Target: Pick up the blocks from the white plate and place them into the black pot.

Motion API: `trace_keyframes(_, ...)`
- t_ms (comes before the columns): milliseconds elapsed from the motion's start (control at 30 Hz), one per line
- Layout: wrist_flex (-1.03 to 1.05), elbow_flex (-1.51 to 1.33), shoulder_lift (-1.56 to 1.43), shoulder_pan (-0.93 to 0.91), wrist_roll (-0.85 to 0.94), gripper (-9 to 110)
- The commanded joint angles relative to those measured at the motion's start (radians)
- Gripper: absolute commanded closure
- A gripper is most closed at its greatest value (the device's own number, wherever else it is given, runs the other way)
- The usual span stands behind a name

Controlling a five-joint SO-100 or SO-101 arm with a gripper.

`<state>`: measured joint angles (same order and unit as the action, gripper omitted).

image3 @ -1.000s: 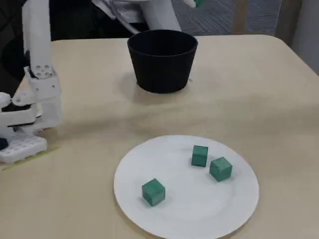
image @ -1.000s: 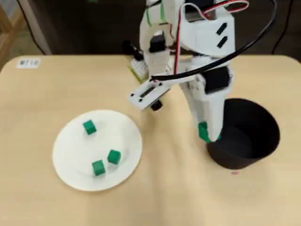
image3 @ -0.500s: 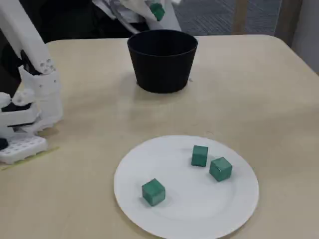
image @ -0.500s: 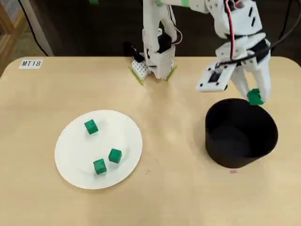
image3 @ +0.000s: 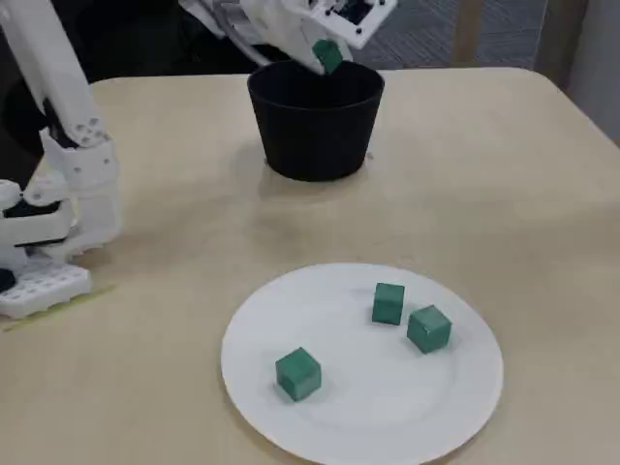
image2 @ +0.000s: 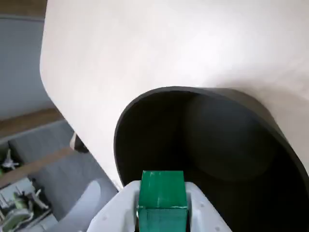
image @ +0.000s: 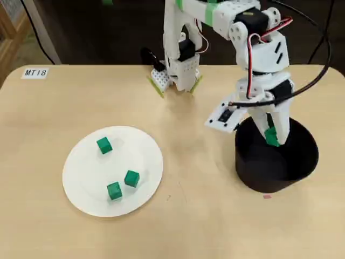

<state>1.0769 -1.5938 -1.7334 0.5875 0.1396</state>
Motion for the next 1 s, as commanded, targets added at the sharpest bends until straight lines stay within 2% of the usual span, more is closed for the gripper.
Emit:
trace_keyframes(0, 0.006, -0.002, -0.003, -0.009, 0.014, 89)
trace_keyframes(167, 0.021, -0.002, -0.005, -0.012, 0.052, 79)
trace_keyframes(300, 0.034, -0.003, 0.0, -0.015, 0.061, 78)
trace_keyframes(467, 0.044, 0.002, -0.029, -0.067, 0.046, 93)
trace_keyframes(567, 0.075, 0.003, -0.095, -0.179, 0.055, 104)
trace_keyframes(833, 0.192, -0.058, -0.307, -0.673, 0.221, 104)
trace_keyframes(967, 0.181, -0.138, -0.362, -0.825, 0.288, 104)
